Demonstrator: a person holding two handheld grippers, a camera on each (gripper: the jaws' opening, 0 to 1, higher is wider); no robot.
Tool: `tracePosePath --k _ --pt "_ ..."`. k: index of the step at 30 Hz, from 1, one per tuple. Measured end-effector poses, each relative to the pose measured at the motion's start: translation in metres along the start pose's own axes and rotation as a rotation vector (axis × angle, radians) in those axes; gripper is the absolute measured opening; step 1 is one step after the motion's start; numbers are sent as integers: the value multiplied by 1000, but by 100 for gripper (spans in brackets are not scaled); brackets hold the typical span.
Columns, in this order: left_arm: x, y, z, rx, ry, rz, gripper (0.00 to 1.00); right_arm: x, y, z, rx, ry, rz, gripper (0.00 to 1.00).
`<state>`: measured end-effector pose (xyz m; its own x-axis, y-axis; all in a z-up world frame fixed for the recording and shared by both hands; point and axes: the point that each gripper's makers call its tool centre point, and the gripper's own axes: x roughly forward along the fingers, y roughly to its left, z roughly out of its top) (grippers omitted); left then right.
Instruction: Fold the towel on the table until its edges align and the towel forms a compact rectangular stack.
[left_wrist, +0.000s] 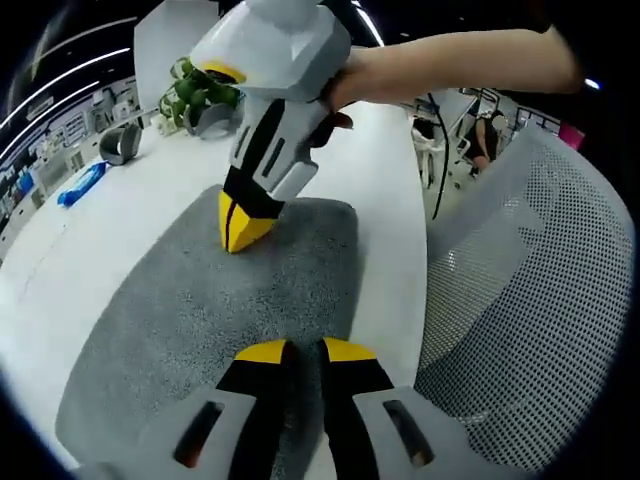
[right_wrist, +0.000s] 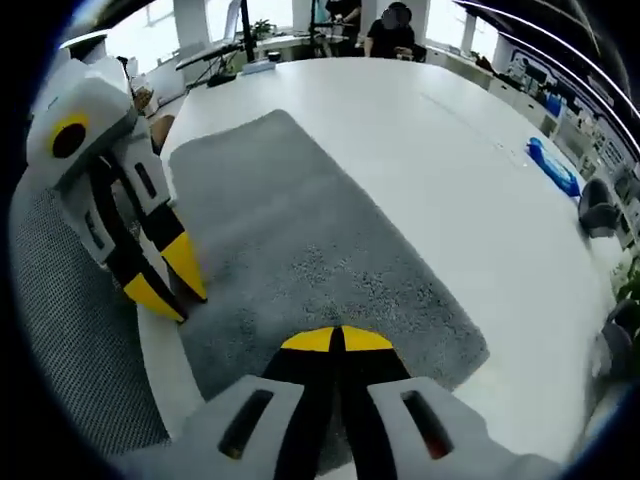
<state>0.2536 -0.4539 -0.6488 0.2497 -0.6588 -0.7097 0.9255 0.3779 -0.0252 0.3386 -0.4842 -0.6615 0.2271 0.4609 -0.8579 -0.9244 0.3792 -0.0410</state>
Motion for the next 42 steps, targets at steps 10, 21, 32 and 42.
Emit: tracePosePath --k 10,21,32,42 --pt "4 -5 1 271 66 52 10 -1 -1 0 -167 113 -26 0" --pt "4 -12 0 558 162 97 5 2 1 -1 -332 287 -146 0" --pt "3 -6 -4 713 225 146 3 0 -3 -3 -216 320 -194 0" --pt "-2 9 -7 640 240 178 3 -2 -4 -5 -69 166 -186 0"
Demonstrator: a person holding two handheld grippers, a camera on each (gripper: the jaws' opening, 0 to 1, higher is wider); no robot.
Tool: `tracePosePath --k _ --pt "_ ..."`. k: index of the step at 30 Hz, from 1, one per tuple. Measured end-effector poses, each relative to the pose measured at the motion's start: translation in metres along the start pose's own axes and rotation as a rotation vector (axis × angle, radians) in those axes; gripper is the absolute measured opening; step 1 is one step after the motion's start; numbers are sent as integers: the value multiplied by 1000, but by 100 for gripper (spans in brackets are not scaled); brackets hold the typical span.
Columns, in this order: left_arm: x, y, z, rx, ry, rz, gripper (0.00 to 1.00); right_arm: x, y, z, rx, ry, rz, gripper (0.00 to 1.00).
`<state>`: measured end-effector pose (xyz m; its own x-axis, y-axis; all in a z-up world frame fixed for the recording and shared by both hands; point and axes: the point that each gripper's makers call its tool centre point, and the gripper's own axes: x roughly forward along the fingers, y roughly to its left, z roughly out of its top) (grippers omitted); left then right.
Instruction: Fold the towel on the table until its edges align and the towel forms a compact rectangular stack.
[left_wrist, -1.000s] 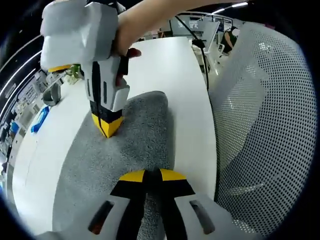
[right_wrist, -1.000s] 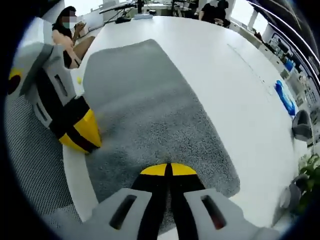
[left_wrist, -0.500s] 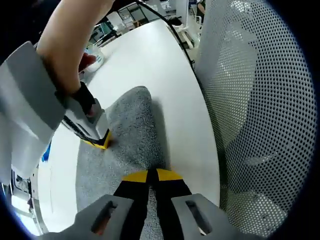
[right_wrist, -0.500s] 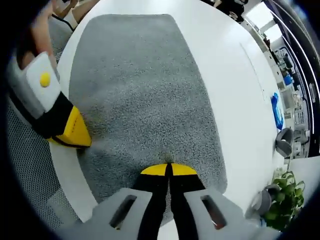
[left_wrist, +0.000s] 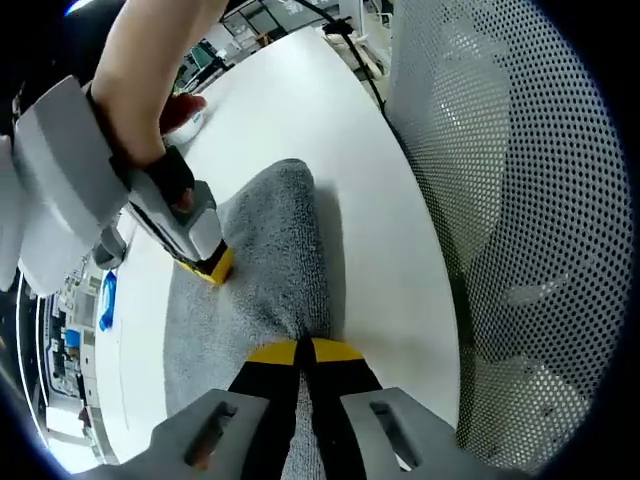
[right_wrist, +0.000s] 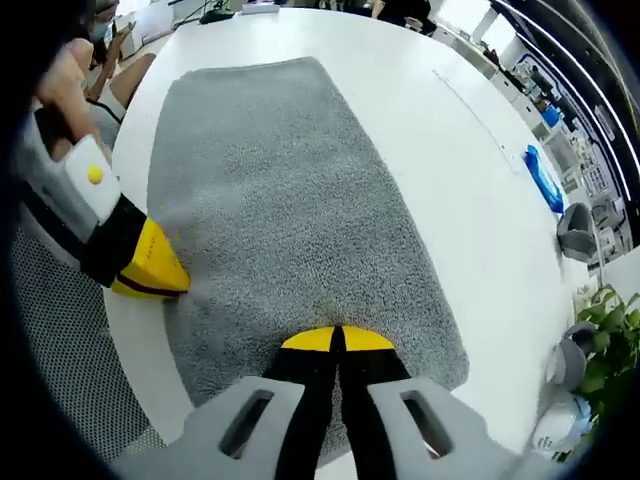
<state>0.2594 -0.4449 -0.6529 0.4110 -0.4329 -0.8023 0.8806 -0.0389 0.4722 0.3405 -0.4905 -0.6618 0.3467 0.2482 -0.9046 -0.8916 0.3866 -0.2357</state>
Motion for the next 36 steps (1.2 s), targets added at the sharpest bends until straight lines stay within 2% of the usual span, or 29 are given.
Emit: tracePosePath --k 4,7,12,16,19,25,29,32,36 --pt "0 4 -5 -31 4 8 3 -1 0 0 -1 -45 -21 0" --pt "-1 6 -10 -38 22 19 3 -1 0 1 6 -53 -33 0" --pt "-3 10 -16 -87 33 29 3 -1 1 2 -16 -23 -41 0" --pt "-4 10 -19 -69 50 33 3 -1 1 1 -45 -2 -44 0" --pt "-4 11 -22 -89 57 33 3 -1 1 0 -64 6 -38 0" --pt "-6 12 -26 -98 68 37 2 -2 3 -1 -23 -6 -25 0" --pt "-7 14 -32 -136 74 37 2 -3 6 -3 -31 -3 -12 0" --pt "-8 16 -36 -161 69 42 2 -5 7 -3 5 -20 -7 0" --pt "-10 19 -41 -205 74 44 2 -6 10 -4 7 -48 -5 0"
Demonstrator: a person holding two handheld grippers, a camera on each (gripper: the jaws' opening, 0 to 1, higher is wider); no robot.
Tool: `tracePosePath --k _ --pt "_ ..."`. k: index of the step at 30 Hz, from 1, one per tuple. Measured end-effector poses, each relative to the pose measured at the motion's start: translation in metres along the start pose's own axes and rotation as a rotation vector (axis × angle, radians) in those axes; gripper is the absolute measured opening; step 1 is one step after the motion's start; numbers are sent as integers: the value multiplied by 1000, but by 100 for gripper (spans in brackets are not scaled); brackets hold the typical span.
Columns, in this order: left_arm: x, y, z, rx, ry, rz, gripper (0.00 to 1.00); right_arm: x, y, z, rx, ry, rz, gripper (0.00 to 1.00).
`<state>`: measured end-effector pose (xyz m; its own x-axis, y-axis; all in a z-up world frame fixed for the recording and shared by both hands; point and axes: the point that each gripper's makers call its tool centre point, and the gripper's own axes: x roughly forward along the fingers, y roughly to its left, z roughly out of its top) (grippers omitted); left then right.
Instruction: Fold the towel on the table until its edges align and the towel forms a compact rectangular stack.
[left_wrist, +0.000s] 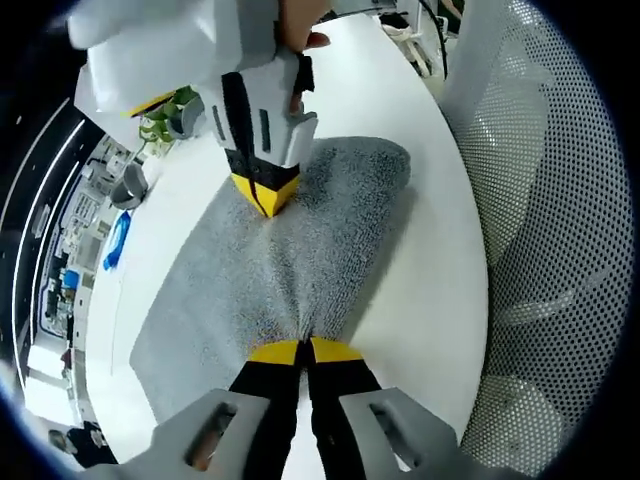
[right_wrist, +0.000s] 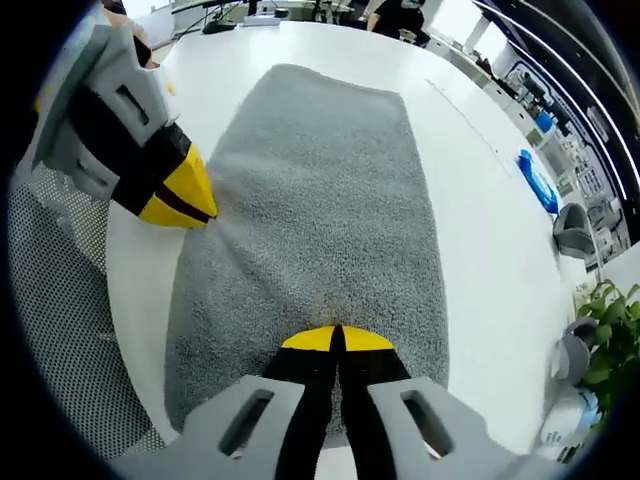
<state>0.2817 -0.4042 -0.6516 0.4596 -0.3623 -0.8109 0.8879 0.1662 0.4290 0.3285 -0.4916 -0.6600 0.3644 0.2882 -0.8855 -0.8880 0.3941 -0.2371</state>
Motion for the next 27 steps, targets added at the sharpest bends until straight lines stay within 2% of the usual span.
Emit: tracePosePath --k 5,9,11,13,14,17,18,19,20,23,24,25,27 --pt "0 5 -8 -7 6 17 2 -2 7 0 87 -46 24 0" --pt "-1 8 -12 -36 16 22 2 -4 13 1 90 -66 35 0" --pt "-2 9 -15 -39 20 27 2 -5 20 1 83 -79 68 0" --pt "-2 11 -17 -55 21 31 2 -7 25 1 132 -99 99 0" --pt "-3 11 -17 -83 12 29 2 -7 23 1 151 -110 91 0" --pt "-3 11 -15 -156 -23 17 2 -7 26 1 116 -119 80 0" --pt "-5 11 -13 -213 -44 9 3 -8 26 2 84 -114 76 0" --pt "-7 12 -13 -216 -46 9 3 -7 26 3 47 -111 69 0" --pt "-8 14 -13 -205 -43 15 3 -7 27 3 50 -109 66 0" --pt "-15 25 5 -146 -108 77 3 -6 26 3 51 -106 55 0" --pt "-18 28 8 -134 -111 95 3 -6 26 3 52 -107 52 0" --pt "-21 33 17 -128 -146 123 1 -6 26 3 43 -105 52 0" --pt "-25 36 32 -159 -215 129 1 -6 25 3 43 -104 57 0"
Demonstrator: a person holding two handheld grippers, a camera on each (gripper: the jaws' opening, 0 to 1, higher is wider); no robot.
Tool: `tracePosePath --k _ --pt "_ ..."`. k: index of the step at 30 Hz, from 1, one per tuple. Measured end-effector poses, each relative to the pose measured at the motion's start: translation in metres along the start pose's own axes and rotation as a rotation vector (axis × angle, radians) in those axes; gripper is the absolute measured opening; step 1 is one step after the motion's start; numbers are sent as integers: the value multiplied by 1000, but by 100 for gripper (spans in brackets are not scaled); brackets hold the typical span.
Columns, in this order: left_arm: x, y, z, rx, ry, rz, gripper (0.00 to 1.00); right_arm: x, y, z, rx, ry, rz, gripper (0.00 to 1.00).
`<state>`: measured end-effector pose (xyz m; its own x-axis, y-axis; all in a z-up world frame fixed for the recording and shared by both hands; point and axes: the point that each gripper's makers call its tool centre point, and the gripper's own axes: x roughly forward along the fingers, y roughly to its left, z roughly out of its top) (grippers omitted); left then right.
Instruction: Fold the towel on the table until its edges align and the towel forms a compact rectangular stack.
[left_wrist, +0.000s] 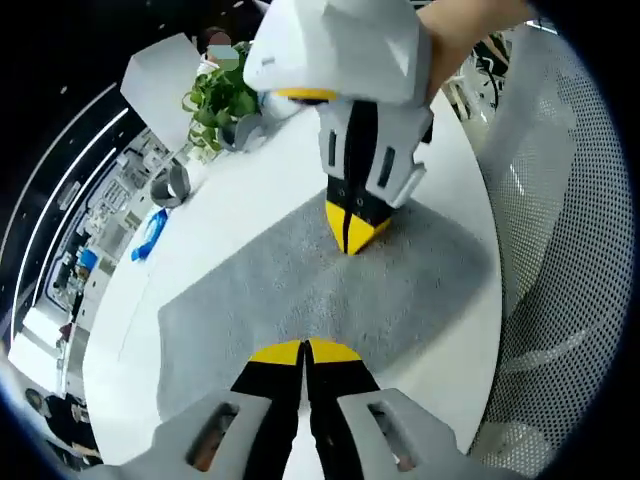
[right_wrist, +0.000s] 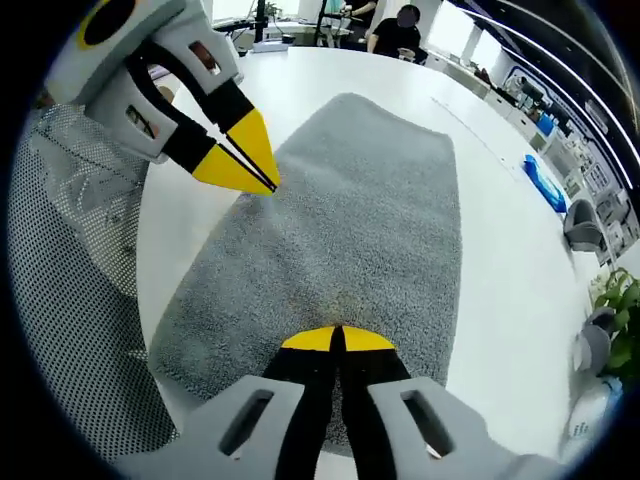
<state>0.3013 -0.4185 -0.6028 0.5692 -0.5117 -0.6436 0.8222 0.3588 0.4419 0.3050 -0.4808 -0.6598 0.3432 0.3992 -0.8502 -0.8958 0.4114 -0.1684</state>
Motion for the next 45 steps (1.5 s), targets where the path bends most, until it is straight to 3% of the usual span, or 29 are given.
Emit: tracePosePath --k 1,3,5,7,9,10,11,16,17,20,22,26,38,42,45 --pt "0 -6 12 -40 -58 -35 1 0 -1 0 10 -1 7 0" --pt "2 -20 14 -69 -66 -98 1 0 -1 0 42 -8 16 0" --pt "7 -38 -1 -6 16 -168 1 0 -1 0 46 -13 21 0" --pt "11 -56 -10 42 47 -236 1 -1 0 0 42 -18 27 0" --pt "14 -76 -21 12 105 -313 1 -1 0 0 42 -20 29 0" --pt "18 -68 -16 69 63 -256 1 -1 1 0 44 -21 29 0" --pt "17 -67 -14 128 57 -270 1 -1 1 0 44 -22 24 0" --pt "15 -58 -23 -83 159 -249 1 -1 4 2 -51 -50 -24 0" --pt "16 -57 -24 -77 162 -247 1 -1 5 1 -52 -52 -24 0" --pt "15 -50 -30 47 184 -204 1 -1 7 4 4 -74 -9 0" --pt "13 -42 -37 140 229 -167 1 -1 12 8 67 -102 23 0" --pt "13 -36 -43 99 231 -150 1 0 18 9 63 -94 41 0" --pt "10 -21 -56 102 268 -99 1 2 32 18 75 -142 40 0" --pt "7 -16 -62 27 287 -86 1 3 37 22 101 -172 62 0" --pt "6 -15 -64 -14 265 -87 1 3 38 23 105 -177 63 0"
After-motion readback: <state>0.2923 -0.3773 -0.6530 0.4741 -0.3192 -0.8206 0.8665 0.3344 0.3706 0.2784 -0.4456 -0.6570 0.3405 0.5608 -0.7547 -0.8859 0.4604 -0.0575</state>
